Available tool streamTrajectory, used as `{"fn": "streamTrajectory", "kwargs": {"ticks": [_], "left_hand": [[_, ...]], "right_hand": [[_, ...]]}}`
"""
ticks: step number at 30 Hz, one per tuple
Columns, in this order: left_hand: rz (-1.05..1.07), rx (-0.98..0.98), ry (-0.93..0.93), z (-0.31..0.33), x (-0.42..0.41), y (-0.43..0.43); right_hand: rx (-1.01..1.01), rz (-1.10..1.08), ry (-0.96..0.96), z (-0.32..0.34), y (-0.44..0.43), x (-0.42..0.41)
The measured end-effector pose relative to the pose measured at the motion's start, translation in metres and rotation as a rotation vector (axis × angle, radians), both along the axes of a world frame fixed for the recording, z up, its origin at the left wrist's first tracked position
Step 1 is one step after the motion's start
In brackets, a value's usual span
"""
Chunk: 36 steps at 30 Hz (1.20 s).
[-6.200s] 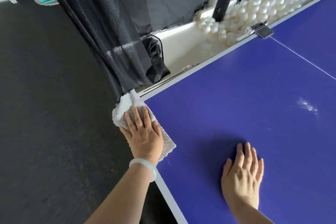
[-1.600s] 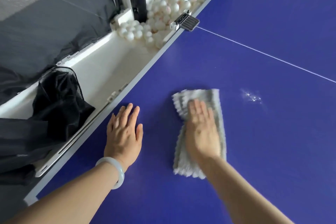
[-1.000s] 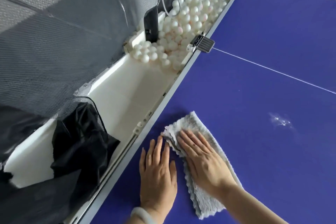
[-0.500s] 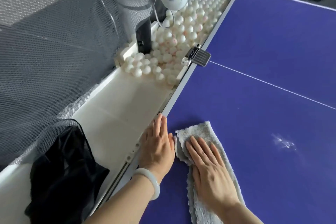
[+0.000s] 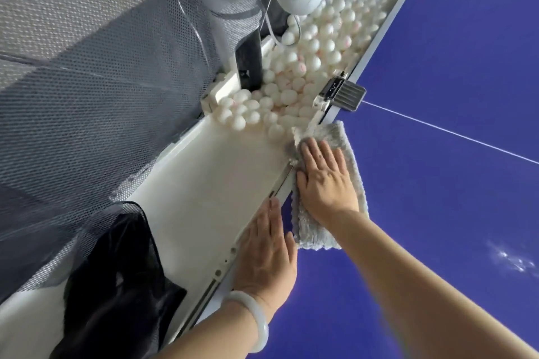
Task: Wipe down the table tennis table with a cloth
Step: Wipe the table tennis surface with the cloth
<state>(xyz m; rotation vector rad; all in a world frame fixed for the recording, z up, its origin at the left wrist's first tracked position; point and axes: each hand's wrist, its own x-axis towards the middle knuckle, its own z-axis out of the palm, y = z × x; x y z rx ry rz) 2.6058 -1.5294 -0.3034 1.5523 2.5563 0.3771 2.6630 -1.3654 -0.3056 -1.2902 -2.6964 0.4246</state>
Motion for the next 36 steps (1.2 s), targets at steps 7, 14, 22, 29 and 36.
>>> {"fn": "streamTrajectory", "kwargs": {"ticks": [7, 14, 22, 29, 36], "left_hand": [[0.008, -0.057, 0.033, -0.003, -0.001, 0.004], [-0.019, -0.120, -0.016, -0.005, -0.004, 0.002], [-0.014, -0.129, -0.036, -0.005, -0.002, 0.003], [0.023, -0.080, -0.020, -0.006, -0.001, 0.003], [0.027, -0.087, -0.017, -0.004, 0.000, 0.003]], "right_hand": [[0.045, 0.327, -0.006, -0.001, 0.004, 0.033], [0.029, -0.050, -0.037, -0.005, 0.078, 0.005], [0.029, 0.075, 0.041, -0.005, -0.006, 0.032], [0.019, -0.411, -0.024, 0.001, 0.106, 0.084], [0.046, -0.144, 0.041, -0.002, 0.022, 0.098]]}}
